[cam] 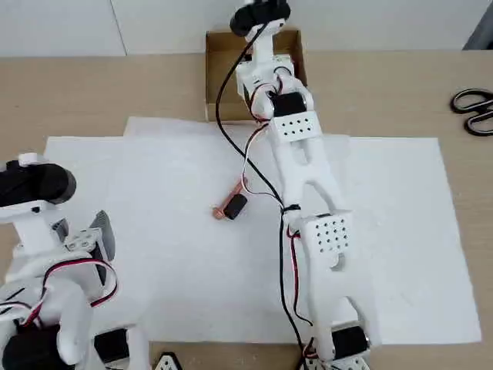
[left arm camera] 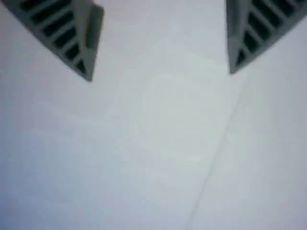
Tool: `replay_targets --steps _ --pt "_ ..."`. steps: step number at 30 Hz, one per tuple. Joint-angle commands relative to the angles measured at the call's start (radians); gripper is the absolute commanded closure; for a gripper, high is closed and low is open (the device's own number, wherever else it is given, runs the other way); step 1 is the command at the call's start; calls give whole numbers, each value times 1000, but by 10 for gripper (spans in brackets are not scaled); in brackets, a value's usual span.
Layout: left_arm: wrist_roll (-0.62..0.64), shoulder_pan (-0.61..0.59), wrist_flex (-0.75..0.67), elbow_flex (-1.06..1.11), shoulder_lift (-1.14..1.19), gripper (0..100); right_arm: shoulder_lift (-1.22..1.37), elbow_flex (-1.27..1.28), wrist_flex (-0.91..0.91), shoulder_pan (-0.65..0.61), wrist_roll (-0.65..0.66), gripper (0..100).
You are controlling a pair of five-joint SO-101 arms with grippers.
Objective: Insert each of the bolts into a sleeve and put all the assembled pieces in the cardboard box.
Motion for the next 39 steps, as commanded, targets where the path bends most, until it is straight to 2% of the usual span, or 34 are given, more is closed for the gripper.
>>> replay_targets --steps 1,6,11,13,24,26,39 --pt "-6 -2 -20 1 -3 826 81 -224 -12 5 5 991" --pt "-6 0 -20 1 -3 826 229 -388 -2 5 11 974" --pt "-6 0 -21 1 -3 826 309 -428 1 4 12 817" --pt "-6 0 -21 1 -3 826 312 -428 1 4 12 783" --pt "-6 0 -21 1 -3 826 308 -446 12 8 12 786" --pt "-6 0 -21 1 -3 826 274 -446 68 10 9 786" --pt "-6 2 -35 27 -3 826 -145 -443 756 -12 5 786"
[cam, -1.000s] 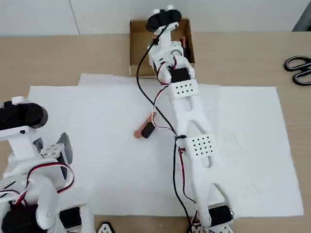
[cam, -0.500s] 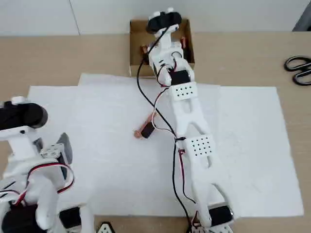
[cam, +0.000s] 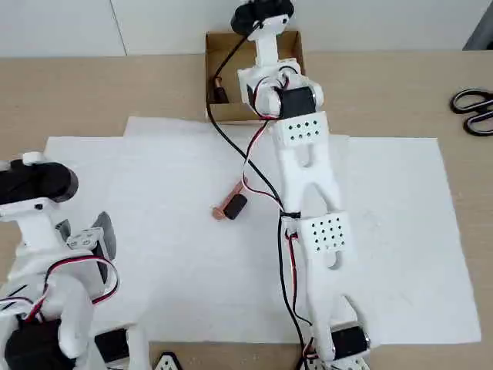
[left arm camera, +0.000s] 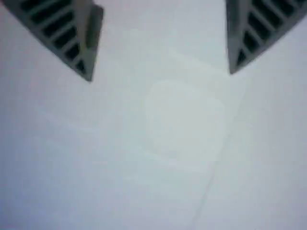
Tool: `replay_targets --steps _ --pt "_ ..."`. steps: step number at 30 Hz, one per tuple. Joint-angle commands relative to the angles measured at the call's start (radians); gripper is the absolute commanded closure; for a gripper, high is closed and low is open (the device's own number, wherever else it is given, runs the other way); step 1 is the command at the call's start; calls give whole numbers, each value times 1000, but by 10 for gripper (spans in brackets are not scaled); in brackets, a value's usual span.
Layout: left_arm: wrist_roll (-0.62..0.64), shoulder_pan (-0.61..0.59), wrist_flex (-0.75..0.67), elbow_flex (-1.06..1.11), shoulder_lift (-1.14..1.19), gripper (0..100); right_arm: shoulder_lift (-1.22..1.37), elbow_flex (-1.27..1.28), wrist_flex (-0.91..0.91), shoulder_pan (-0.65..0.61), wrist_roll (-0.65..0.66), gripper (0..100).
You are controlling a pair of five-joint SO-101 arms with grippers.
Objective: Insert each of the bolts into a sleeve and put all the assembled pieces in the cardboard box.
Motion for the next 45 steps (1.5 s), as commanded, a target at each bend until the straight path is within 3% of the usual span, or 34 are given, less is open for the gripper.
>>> replay_targets --steps 1,4,9,15,22,26,36,40,45 --pt "-6 2 -26 -2 -3 826 -163 -52 189 -2 2 786" --pt "-6 2 -26 -2 -3 826 -200 -52 369 -22 -37 786" --pt "-6 2 -28 -2 -3 826 -209 -51 395 -13 -203 786" --pt "-6 2 -28 -2 -3 826 -213 -20 397 -8 -198 786" --pt "-6 2 -29 -1 -3 826 -371 9 400 -5 -97 786" --pt "-6 0 -49 47 -3 826 -527 206 400 13 -54 786" --pt "-9 2 -60 65 -2 825 -1086 965 389 47 31 786" --pt "-69 2 -98 62 6 824 -1241 1097 389 51 32 786" --pt "-115 3 -180 64 8 824 -1334 1297 387 171 38 786"
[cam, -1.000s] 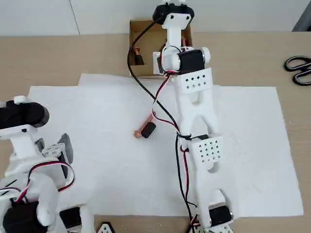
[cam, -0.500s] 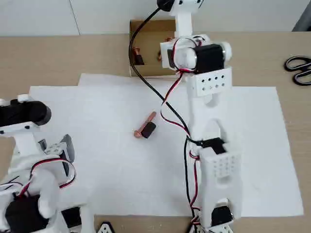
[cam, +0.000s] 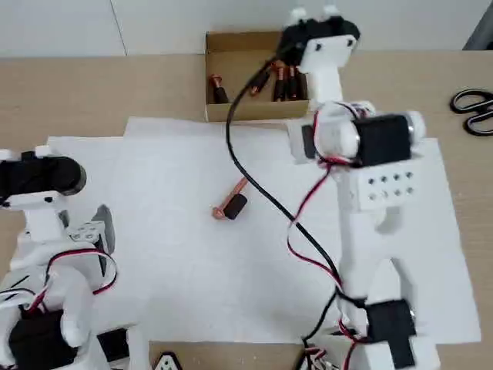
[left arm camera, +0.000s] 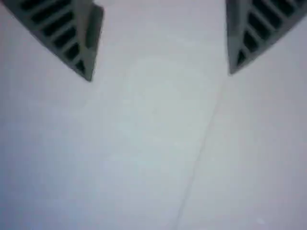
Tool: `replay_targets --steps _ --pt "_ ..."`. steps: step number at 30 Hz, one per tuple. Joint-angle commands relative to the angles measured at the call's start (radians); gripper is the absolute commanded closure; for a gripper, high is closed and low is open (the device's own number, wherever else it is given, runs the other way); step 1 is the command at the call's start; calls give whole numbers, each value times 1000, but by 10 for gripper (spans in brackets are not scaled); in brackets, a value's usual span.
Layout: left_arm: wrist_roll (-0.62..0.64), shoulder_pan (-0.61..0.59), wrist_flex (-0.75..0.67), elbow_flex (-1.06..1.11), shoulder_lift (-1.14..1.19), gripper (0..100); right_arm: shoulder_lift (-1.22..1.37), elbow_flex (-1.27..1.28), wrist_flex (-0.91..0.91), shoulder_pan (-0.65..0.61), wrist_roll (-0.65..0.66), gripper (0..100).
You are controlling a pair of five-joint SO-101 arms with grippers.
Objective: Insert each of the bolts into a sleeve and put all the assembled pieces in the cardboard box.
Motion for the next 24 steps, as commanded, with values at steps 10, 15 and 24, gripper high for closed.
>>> replay_targets --steps 10,15,24 --pt "-40 227 -66 -33 94 824 -90 284 5 180 11 786" --pt "-38 232 -17 -150 334 824 -90 374 5 183 11 786" --pt "-37 295 103 -378 631 826 -41 537 -90 185 12 784"
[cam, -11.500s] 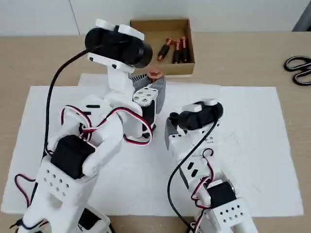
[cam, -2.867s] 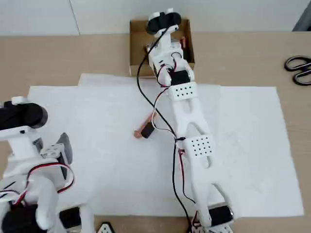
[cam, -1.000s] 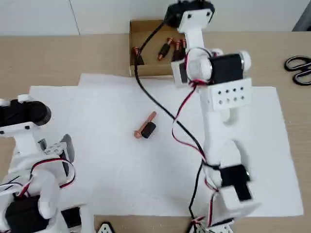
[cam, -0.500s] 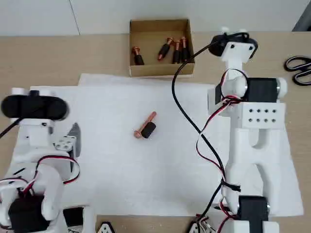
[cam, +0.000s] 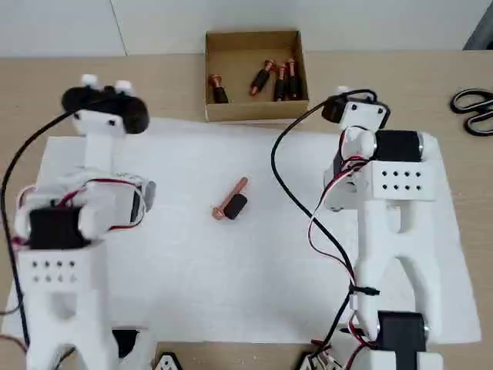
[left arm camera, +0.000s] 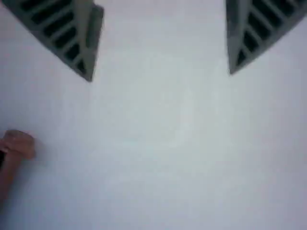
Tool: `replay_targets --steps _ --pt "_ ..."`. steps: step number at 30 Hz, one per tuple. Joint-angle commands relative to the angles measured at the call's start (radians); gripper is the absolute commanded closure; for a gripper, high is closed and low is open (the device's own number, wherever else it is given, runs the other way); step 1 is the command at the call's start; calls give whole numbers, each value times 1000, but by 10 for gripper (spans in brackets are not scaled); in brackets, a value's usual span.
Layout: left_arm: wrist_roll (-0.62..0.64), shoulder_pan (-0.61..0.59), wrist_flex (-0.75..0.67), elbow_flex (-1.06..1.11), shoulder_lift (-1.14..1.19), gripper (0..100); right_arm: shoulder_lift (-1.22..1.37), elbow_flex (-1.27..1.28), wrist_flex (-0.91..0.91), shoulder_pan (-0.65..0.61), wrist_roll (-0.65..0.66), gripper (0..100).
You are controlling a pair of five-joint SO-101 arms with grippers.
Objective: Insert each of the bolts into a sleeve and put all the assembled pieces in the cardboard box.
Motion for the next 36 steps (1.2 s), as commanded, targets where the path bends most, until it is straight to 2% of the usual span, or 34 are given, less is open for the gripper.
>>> replay_targets --steps 1,8,12,18,29,36 --pt "0 15 49 -71 37 826 22 26 -65 7 12 784" --pt "0 12 129 -73 -26 826 134 43 -154 -96 11 786" --pt "2 12 153 -67 -103 826 194 98 -194 -105 5 786" --pt "87 15 153 -67 -173 826 231 95 -354 -151 -9 786" --pt "91 12 155 -67 -183 826 240 -48 -329 -450 -242 785" --pt "91 14 155 -65 -183 826 294 -38 -484 -484 -342 786"
